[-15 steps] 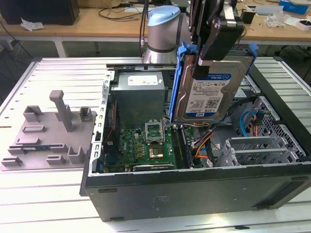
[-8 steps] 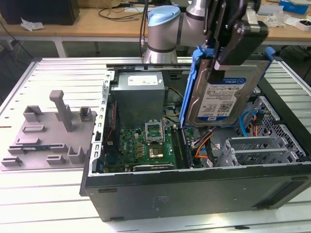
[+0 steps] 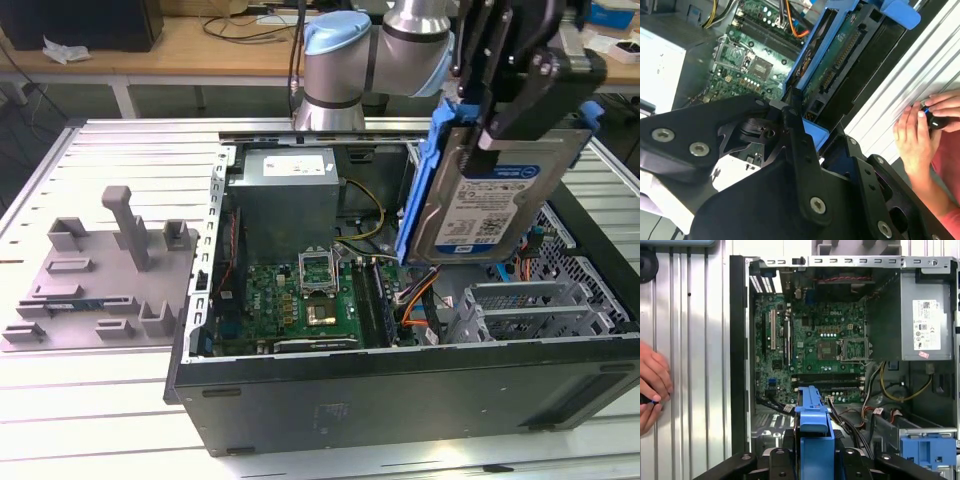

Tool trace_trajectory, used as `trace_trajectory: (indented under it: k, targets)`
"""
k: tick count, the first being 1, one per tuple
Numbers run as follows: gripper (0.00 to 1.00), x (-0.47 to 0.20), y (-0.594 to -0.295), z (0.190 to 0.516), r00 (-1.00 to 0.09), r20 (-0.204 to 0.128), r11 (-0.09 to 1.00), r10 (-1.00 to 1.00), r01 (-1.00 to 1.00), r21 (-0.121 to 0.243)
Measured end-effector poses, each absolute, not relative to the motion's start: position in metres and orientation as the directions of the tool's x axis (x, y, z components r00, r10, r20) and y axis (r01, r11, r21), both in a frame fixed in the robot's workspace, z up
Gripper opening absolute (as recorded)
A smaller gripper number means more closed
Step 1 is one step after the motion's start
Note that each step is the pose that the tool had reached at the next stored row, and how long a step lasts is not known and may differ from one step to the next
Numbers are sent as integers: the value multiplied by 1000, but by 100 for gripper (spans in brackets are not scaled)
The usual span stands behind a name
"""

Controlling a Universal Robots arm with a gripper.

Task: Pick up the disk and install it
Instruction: 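Insert the disk into the insertion slot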

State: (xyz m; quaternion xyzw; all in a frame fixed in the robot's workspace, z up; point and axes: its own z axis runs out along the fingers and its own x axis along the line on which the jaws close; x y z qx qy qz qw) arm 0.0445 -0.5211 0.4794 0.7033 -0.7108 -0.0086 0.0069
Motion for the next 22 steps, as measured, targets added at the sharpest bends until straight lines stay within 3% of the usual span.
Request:
trace_trajectory:
  k: [22]
  targets:
    - [36, 112, -542, 479, -11, -2, 11, -1000, -1000, 22]
